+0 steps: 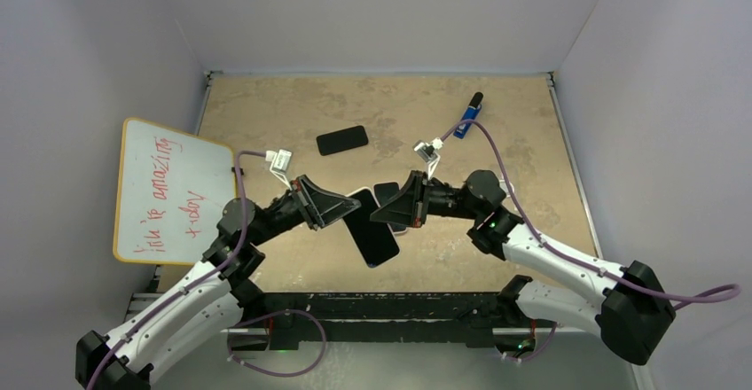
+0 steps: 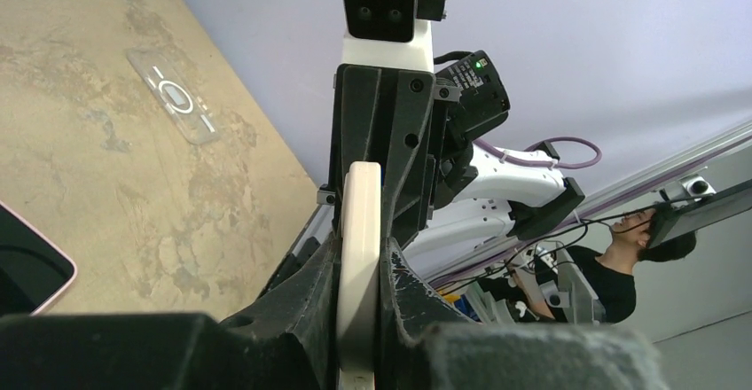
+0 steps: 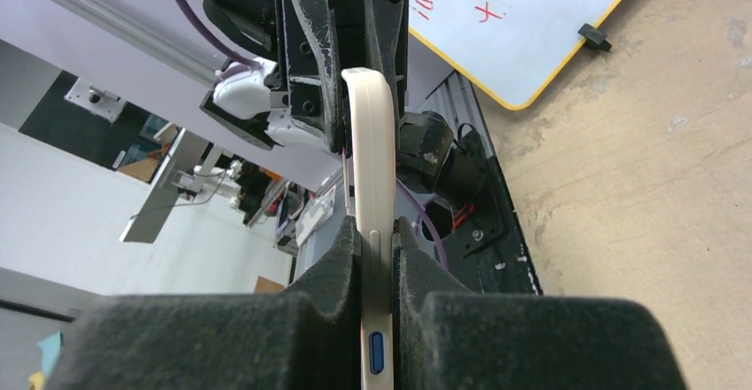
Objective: Put the phone into the phone case
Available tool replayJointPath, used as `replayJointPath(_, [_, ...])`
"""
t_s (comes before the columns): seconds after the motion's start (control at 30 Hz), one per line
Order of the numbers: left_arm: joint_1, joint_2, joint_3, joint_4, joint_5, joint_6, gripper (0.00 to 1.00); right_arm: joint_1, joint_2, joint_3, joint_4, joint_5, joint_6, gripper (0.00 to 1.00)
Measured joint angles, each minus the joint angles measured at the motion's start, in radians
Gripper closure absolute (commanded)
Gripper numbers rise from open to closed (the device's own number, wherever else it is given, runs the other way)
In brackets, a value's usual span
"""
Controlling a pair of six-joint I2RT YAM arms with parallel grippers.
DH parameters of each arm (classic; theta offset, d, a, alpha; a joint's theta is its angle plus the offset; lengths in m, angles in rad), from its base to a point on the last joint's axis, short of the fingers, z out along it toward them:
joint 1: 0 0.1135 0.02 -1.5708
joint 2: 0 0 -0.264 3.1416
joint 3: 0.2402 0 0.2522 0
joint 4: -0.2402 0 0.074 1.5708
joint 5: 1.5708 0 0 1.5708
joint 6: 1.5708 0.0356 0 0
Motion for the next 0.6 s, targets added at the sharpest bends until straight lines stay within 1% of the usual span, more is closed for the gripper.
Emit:
replayJointPath(0.03, [0.000, 0.000, -0.005, 0.006, 0.001, 0.000, 1.00, 0.000, 0.000, -0.002, -0.002, 0.000, -0.002, 0.96])
replayJointPath(0.1, [0.000, 0.000, -0.010, 0.011, 0.004, 0.002, 1.00, 0.000, 0.000, -0.002, -0.006, 0.000, -0.004, 0.84])
replayJointPath(0.3, [0.000, -0.005, -0.011, 0.012, 0.031, 0.019, 1.00, 0.002, -0.005, -0.002, -0.029, 0.000, -0.006, 0.66])
replayJointPath(0.47, [0.000, -0.007, -0.011, 0.011, 0.066, 0.039, 1.00, 0.002, -0.005, -0.001, -0.042, 0.003, -0.013, 0.63])
replayJointPath(0.6, [0.000, -0.008, -0.011, 0.010, 0.069, 0.048, 1.00, 0.002, 0.013, 0.008, -0.043, 0.000, -0.027, 0.51])
